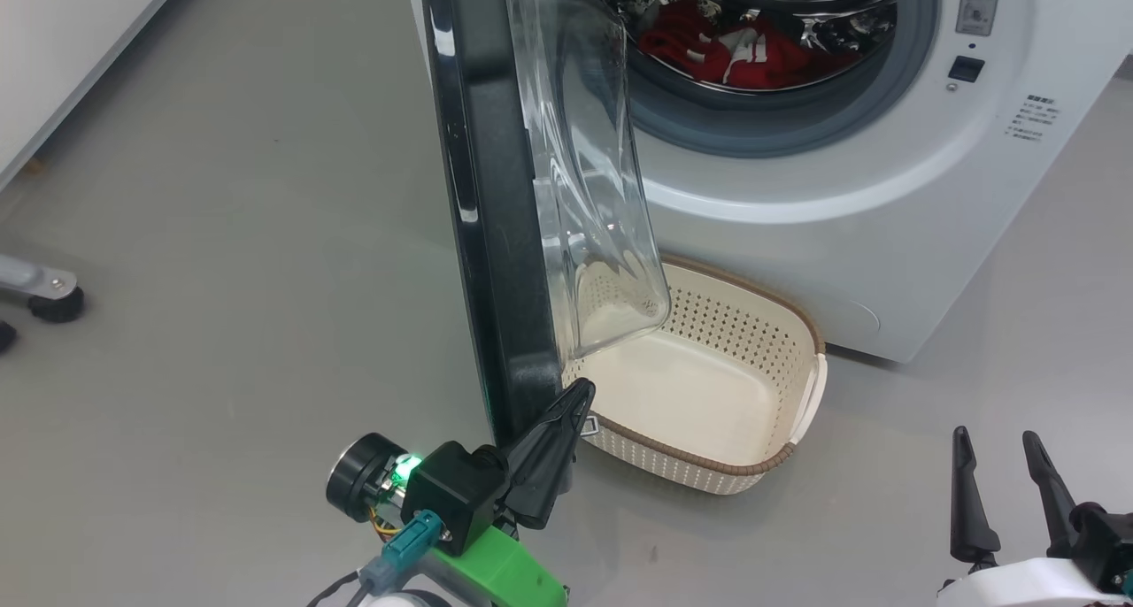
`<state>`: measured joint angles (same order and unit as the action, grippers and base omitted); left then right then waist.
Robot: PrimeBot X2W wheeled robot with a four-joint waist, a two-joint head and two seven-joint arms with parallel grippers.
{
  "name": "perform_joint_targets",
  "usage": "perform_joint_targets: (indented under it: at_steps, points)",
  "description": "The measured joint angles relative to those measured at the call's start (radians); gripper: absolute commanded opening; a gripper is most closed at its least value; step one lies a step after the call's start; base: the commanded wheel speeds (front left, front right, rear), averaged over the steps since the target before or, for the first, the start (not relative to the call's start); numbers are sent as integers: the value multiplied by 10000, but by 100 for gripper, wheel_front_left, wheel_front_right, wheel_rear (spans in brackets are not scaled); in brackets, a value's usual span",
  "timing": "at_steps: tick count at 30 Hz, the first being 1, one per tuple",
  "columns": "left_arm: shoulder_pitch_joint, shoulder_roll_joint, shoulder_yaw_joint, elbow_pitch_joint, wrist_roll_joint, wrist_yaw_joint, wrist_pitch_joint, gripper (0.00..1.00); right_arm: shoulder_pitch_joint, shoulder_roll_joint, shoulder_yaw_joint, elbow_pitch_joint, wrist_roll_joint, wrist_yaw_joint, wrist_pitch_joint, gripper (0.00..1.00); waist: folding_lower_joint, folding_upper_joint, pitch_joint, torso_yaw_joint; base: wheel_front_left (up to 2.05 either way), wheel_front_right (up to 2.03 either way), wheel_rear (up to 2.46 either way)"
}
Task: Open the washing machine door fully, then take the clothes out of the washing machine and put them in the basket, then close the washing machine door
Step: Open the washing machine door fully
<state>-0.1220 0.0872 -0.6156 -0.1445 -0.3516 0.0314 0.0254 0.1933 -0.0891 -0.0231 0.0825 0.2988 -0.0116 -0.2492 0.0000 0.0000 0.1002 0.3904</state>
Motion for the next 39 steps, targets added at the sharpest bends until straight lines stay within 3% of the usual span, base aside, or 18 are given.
perform_joint_targets:
  at_steps: [23,34,39]
  points:
    - [229,-90,272,-244,69,374,-194,0,-4,-253,-25,-119,-134,44,0,100,0,0,334,1490,0,0,0]
    - [389,27,940,-150,387,619,-276,0,-20,-263,67,-111,-188,102,0,100,0,0,440,1569,0,0,0]
    - [402,151,1703,-23,443,725,-276,0,-157,-270,201,-119,-201,192,2,100,0,0,542,1440,0,0,0]
